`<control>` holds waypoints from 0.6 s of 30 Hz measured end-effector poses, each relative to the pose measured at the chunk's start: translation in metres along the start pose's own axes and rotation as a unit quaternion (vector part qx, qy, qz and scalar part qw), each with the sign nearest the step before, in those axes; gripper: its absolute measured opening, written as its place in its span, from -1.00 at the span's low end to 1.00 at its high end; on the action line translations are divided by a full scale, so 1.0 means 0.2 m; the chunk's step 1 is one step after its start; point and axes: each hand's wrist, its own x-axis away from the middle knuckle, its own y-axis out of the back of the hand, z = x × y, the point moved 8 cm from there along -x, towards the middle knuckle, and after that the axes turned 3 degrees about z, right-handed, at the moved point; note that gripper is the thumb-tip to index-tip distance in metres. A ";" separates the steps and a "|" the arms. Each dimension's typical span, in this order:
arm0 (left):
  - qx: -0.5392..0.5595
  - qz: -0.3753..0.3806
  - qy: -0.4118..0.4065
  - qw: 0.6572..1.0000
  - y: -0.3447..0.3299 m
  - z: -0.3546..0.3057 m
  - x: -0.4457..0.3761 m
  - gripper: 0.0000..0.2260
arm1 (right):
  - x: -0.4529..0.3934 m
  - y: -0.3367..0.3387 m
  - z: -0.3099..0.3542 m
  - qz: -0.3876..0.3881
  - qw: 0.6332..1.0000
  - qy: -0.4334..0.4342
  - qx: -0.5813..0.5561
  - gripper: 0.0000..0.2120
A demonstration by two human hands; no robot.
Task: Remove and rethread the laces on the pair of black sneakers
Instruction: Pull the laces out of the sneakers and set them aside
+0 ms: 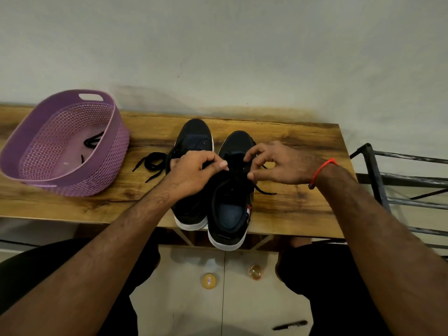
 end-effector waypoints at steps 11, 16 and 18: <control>-0.002 -0.009 0.003 1.000 0.00 0.00 0.00 -0.91 | -0.01 0.00 0.05 -0.032 0.997 -0.035 0.060 -0.90; -0.029 0.027 -0.017 0.999 -0.03 -0.02 0.01 -0.44 | -0.01 -0.01 0.06 -0.033 0.996 -0.027 0.082 -0.90; -0.079 0.062 -0.023 0.995 -0.05 -0.02 0.02 -0.22 | -0.01 0.00 0.07 -0.047 0.994 -0.020 0.094 -0.93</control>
